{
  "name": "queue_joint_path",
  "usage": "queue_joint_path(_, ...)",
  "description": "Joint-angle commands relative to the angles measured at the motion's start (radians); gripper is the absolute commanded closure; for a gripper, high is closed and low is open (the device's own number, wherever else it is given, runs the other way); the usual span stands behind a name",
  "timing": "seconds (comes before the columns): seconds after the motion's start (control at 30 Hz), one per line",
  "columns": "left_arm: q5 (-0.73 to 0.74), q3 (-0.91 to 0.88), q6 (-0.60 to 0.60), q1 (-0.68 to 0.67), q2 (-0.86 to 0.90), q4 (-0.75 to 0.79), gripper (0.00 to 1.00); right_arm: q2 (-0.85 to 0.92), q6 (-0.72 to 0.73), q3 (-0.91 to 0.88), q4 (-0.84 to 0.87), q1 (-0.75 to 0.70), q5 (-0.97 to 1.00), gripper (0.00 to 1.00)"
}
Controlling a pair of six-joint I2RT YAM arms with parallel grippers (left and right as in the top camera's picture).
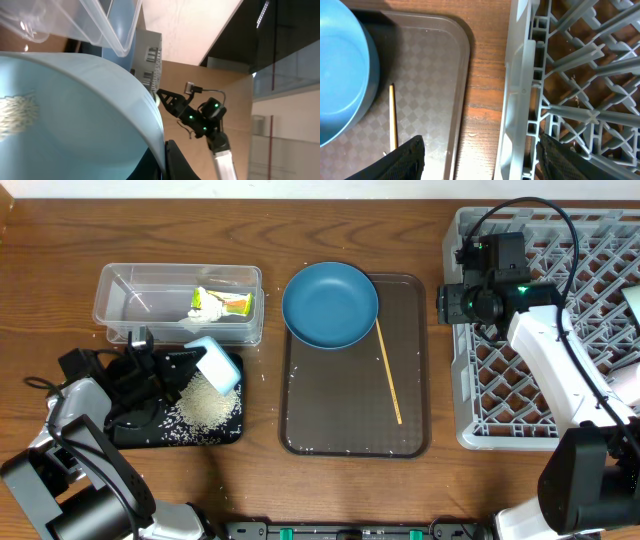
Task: Sort waste into correct bins and load items into the dishwasher rack
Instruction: 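Tilt the white bowl with the left gripper to pour rice onto black tray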
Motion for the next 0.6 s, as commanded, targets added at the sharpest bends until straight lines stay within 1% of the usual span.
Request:
queue_joint_path(0.0, 0.029, -0.006, -0.008, 0.005, 0.006, -0.030, 0.94, 0.001, 0.002, 0.002, -0.002, -0.010, 0.004, 0.29)
queue_joint_path(0.07, -0.020, -0.006, -0.009, 0.006, 0.006, -0.015, 0.94, 0.001, 0.002, 0.002, -0.002, -0.010, 0.004, 0.28)
queue_joint_path(0.1, -0.092, -0.006, -0.013, 0.008, 0.006, -0.005, 0.94, 0.001, 0.002, 0.002, 0.000, -0.010, 0.004, 0.28)
queue_joint_path(0.17, -0.245, -0.006, -0.081, 0.013, 0.006, -0.013, 0.94, 0.001, 0.002, 0.002, 0.000, -0.010, 0.004, 0.28)
queue_joint_path(0.2, -0.269, -0.006, -0.120, 0.013, 0.006, -0.024, 0.94, 0.001, 0.002, 0.002, -0.001, -0.010, 0.004, 0.29)
queue_joint_path(0.23, -0.221, -0.006, -0.116, 0.013, 0.006, -0.019, 0.94, 0.001, 0.002, 0.002, -0.004, -0.010, 0.004, 0.29)
queue_joint_path(0.3, 0.024, -0.006, 0.025, 0.012, 0.006, 0.022, 0.94, 0.001, 0.002, 0.002, -0.008, -0.010, 0.004, 0.29)
queue_joint_path(0.33, 0.020, -0.004, 0.033, 0.013, 0.005, 0.020, 0.94, 0.001, 0.002, 0.002, -0.010, -0.010, 0.004, 0.29)
queue_joint_path(0.4, -0.049, -0.004, 0.026, 0.021, 0.006, 0.031, 0.94, 0.001, 0.002, 0.002, -0.010, -0.010, 0.004, 0.29)
queue_joint_path(0.47, -0.124, -0.004, -0.032, 0.025, 0.006, 0.020, 0.94, 0.001, 0.002, 0.002, -0.010, -0.010, 0.004, 0.29)
queue_joint_path(0.5, -0.086, -0.004, -0.030, 0.025, 0.006, 0.016, 0.94, 0.001, 0.002, 0.002, -0.011, -0.010, 0.004, 0.29)
queue_joint_path(0.57, 0.029, -0.004, 0.050, 0.023, 0.006, 0.013, 0.94, 0.001, 0.002, 0.002, -0.011, -0.010, 0.004, 0.29)
